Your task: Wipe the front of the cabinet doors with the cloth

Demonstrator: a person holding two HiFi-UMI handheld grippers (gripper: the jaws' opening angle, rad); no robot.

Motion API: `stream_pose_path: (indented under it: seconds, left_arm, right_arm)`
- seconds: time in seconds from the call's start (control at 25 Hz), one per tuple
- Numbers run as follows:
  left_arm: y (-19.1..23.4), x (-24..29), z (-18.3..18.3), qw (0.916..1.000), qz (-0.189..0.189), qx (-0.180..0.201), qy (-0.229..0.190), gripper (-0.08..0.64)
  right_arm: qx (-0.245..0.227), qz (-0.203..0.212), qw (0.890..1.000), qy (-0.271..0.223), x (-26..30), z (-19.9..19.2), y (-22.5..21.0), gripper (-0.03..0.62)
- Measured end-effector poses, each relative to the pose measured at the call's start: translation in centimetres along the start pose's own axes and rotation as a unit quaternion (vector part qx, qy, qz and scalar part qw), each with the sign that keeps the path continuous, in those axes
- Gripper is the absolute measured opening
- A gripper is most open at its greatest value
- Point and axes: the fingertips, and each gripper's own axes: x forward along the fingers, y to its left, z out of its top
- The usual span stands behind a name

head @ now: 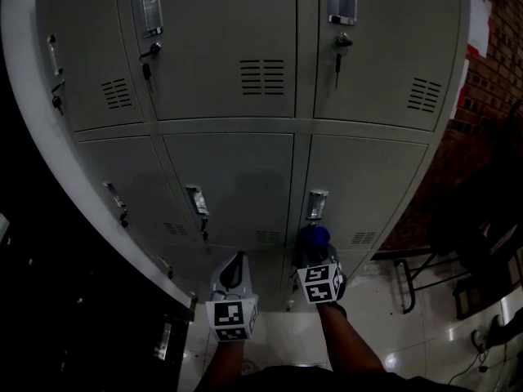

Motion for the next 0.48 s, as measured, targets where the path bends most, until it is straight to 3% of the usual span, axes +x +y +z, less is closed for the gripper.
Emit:
stream_pose_path:
  seconds: [0.32,0.48]
  left_arm:
    - [0.7,-0.9,0.3,1.0,0.001,0.0,0.001,0.017]
    - [-0.4,-0.6,0.2,0.9999,-0.014,0.002,0.003,0.017]
  right_arm:
    - [0.021,0.01,1.0,-0.006,-0.6,0.4,0.9,0.077]
    - [0.025,-0.006,1.0,0.004,-1.9,-1.1,-0.1,0.077]
